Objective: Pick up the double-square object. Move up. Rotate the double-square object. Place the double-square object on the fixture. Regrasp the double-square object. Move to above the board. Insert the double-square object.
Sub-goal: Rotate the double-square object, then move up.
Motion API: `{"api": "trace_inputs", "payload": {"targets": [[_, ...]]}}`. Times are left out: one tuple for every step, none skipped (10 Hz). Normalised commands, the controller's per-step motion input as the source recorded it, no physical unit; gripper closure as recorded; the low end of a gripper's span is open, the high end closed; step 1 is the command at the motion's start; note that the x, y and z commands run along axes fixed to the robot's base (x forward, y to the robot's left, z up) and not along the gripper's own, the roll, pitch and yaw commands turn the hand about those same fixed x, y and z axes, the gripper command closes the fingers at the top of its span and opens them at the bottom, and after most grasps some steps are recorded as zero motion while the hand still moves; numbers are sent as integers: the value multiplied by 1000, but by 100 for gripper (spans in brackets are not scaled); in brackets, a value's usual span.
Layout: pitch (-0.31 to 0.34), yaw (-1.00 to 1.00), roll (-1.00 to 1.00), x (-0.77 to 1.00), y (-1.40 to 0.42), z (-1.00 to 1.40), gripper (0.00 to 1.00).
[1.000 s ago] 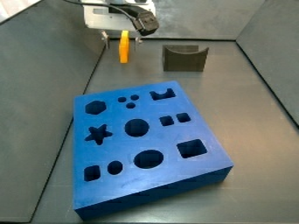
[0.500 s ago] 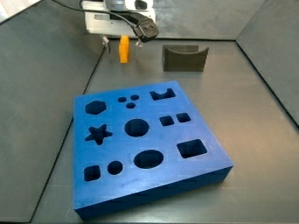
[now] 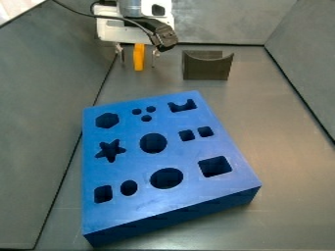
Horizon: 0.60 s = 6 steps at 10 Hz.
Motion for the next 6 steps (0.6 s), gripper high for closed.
{"api": "trace_inputs", "payload": {"targets": [[0, 0, 0, 0, 0, 0, 100], [0, 0, 0, 0, 0, 833, 100], [8, 0, 0, -9, 0, 820, 100], [24, -5, 5, -23, 3, 754, 100], [39, -12, 18, -18, 7, 633, 100], [45, -16, 29, -16, 8, 535, 100]]}}
